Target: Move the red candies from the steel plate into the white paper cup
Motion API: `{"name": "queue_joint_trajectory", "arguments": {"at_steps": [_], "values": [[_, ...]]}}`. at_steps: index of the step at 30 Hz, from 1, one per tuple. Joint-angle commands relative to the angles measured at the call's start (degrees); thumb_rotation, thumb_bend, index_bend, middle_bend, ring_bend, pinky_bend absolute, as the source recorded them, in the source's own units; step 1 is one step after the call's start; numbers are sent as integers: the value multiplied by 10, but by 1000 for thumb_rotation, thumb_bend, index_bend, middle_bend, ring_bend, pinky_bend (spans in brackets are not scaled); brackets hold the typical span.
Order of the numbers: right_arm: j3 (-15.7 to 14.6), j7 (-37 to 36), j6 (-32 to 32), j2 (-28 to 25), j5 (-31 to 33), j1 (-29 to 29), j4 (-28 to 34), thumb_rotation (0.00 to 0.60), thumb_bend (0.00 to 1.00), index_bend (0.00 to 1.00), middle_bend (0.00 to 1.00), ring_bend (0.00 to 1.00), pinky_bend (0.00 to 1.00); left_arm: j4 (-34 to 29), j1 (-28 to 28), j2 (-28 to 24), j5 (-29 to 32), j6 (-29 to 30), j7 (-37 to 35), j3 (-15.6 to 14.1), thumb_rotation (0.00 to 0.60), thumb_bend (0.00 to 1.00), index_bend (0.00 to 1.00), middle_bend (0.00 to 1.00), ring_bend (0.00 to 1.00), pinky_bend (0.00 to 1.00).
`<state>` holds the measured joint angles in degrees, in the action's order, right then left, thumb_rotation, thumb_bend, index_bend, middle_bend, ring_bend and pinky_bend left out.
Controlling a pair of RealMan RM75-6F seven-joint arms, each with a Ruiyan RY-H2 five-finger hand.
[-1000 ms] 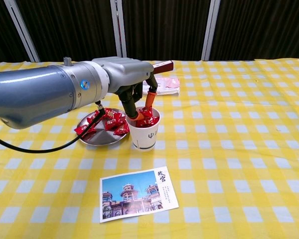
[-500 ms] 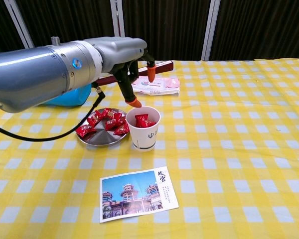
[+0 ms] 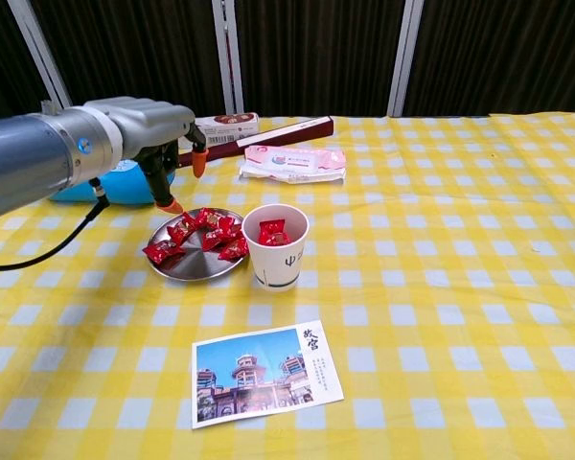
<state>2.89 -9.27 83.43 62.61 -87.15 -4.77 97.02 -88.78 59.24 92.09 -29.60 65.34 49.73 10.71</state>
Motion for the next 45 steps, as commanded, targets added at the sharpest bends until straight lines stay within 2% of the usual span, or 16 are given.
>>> {"name": "queue_joint_trajectory", "arguments": {"at_steps": [1, 17, 19, 23, 26, 34, 45], "values": [[0, 0, 0, 0, 0, 0, 0, 600, 387, 0, 0, 0, 0, 29, -6, 20, 13, -18, -7, -8, 600, 262, 415, 869, 948, 968], [0, -8, 0, -3, 0, 0, 3, 600, 388, 0, 0, 0, 0, 143, 3, 102, 16, -63, -15, 0, 600, 269, 457, 873, 949, 968], [0, -8, 1, -4, -2, 0, 3, 600, 388, 0, 0, 0, 0, 160, 5, 113, 18, -72, -15, 1, 600, 291, 473, 876, 949, 968], [0, -11, 1, -5, -1, 1, 4, 600, 388, 0, 0, 0, 0, 187, 6, 133, 12, -82, -21, 3, 600, 398, 569, 895, 954, 968], [-1, -12, 1, -5, -1, 1, 4, 600, 387, 0, 0, 0, 0, 193, 2, 140, -6, -80, -33, 3, 600, 431, 600, 901, 957, 968], [-2, -11, 2, -5, -3, 2, 5, 600, 388, 0, 0, 0, 0, 154, -18, 115, -50, -60, -52, 2, 600, 438, 628, 903, 958, 968], [-1, -8, 2, -3, -2, 1, 4, 600, 387, 0, 0, 0, 0, 21, -48, 20, -108, -18, -73, 13, 600, 439, 614, 900, 958, 968]]}}
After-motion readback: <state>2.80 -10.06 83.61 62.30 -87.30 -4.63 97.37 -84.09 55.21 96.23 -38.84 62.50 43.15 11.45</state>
